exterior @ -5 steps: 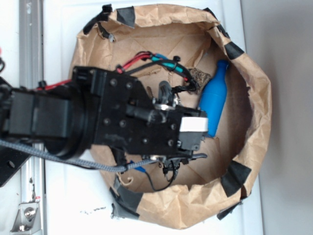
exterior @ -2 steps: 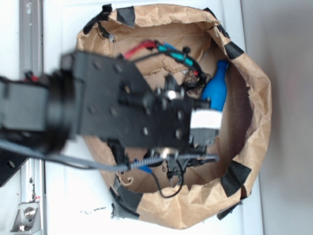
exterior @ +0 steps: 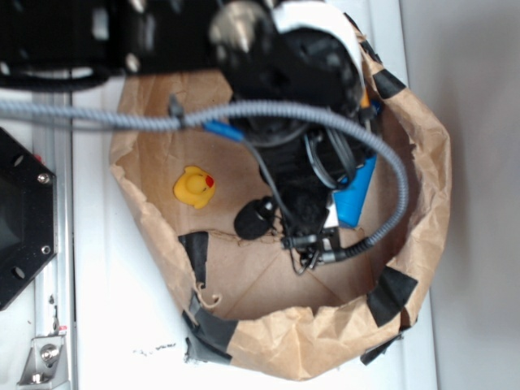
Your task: Grab the silver keys.
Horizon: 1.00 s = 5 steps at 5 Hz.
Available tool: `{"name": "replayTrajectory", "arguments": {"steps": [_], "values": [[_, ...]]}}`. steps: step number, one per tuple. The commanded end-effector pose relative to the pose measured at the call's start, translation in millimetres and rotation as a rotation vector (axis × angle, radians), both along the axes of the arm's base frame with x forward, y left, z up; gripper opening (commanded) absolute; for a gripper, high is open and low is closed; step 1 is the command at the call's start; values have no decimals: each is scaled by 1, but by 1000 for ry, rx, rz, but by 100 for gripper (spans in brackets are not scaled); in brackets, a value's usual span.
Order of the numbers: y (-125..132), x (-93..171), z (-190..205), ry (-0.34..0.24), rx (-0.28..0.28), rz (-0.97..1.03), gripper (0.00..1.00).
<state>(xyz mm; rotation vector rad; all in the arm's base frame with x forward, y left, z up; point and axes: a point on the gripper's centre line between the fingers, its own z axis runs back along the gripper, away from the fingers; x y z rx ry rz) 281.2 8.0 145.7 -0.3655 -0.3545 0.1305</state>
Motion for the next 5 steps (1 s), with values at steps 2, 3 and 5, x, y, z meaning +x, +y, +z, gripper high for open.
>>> {"name": "replayTrajectory", "arguments": {"steps": [2,3,5], "values": [[-1,8,-14,248,542,40,0],[0,3,-8,180,462,6,0],[11,8,-3,184,374,28,0]]}}
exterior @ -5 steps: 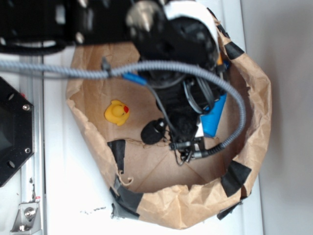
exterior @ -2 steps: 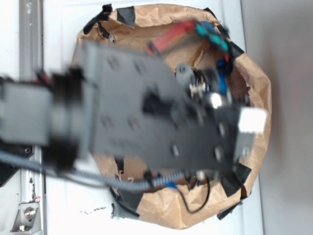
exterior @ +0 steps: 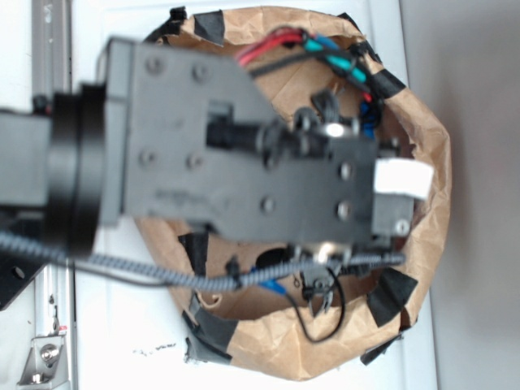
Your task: Grab the silver keys.
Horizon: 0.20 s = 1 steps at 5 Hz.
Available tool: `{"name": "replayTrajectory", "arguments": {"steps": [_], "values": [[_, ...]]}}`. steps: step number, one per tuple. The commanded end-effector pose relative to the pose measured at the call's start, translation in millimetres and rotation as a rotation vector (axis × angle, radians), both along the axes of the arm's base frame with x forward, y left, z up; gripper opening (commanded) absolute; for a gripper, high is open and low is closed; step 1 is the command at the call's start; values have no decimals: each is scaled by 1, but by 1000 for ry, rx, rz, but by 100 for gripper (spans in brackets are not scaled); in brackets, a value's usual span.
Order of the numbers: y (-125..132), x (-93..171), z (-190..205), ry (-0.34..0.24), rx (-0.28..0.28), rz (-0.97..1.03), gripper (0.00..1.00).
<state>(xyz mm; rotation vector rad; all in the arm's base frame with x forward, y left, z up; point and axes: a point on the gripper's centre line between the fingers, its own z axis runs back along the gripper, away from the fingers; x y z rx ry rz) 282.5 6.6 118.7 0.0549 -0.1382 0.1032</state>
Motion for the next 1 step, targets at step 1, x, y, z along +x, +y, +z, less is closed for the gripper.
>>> {"name": "replayTrajectory", "arguments": {"steps": [1], "values": [[12,9,25,-61,-5,23,0]]}}
